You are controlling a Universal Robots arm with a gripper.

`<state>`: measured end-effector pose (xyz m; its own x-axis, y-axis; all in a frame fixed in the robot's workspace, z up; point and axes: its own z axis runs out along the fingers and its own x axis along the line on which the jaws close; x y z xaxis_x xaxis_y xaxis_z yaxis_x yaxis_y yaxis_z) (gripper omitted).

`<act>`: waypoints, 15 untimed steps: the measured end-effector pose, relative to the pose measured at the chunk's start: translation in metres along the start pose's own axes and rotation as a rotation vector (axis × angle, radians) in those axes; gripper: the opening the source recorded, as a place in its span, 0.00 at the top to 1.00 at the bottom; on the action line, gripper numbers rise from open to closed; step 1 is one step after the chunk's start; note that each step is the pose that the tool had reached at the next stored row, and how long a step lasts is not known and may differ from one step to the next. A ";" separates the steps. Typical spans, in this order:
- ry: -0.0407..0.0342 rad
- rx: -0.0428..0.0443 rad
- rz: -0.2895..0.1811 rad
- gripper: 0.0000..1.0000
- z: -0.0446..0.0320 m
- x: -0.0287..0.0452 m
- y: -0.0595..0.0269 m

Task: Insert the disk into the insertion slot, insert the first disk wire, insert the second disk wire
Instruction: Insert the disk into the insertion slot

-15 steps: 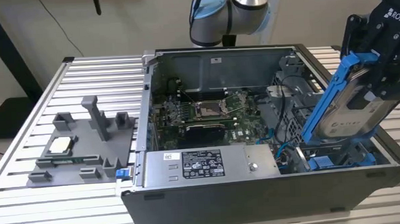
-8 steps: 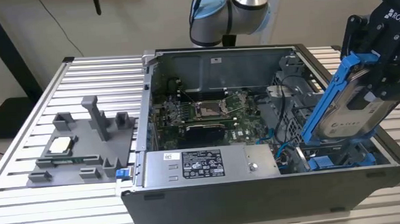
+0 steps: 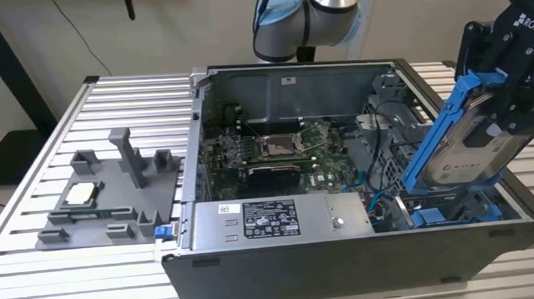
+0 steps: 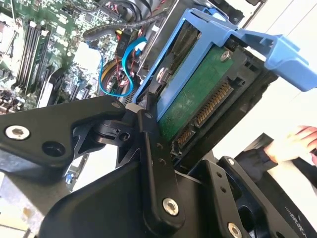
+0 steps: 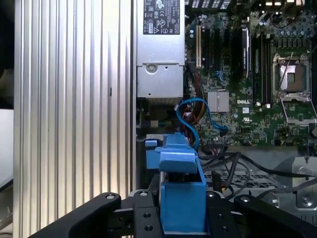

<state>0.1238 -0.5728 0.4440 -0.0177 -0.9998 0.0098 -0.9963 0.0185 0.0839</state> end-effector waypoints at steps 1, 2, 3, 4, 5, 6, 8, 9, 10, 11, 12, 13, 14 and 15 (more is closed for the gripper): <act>0.0000 0.0000 0.000 0.67 0.0007 0.0000 -0.0006; 0.0000 0.0000 0.000 0.67 0.0019 0.0000 -0.0014; 0.0000 0.0000 0.000 0.67 0.0036 -0.0001 -0.0019; 0.0001 -0.0001 0.000 0.67 0.0054 -0.0001 -0.0021; 0.0001 -0.0001 0.000 0.67 0.0072 -0.0001 -0.0025; 0.0000 0.0000 0.000 0.67 0.0091 -0.0001 -0.0036; 0.0001 0.0000 0.000 0.67 0.0124 -0.0001 -0.0060; 0.0000 -0.0001 0.000 0.67 0.0142 -0.0001 -0.0070; -0.0001 0.0000 0.000 0.67 0.0160 -0.0001 -0.0077; 0.0000 0.0000 0.000 0.67 0.0176 -0.0001 -0.0082; 0.0000 0.0000 0.000 0.67 0.0195 -0.0001 -0.0085; -0.0001 0.0000 0.000 0.67 0.0214 -0.0001 -0.0090; -0.0002 0.0000 0.000 0.67 0.0230 -0.0002 -0.0095; -0.0002 0.0000 0.000 0.67 0.0247 -0.0002 -0.0101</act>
<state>0.1318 -0.5730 0.4186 -0.0177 -0.9998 0.0096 -0.9963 0.0185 0.0839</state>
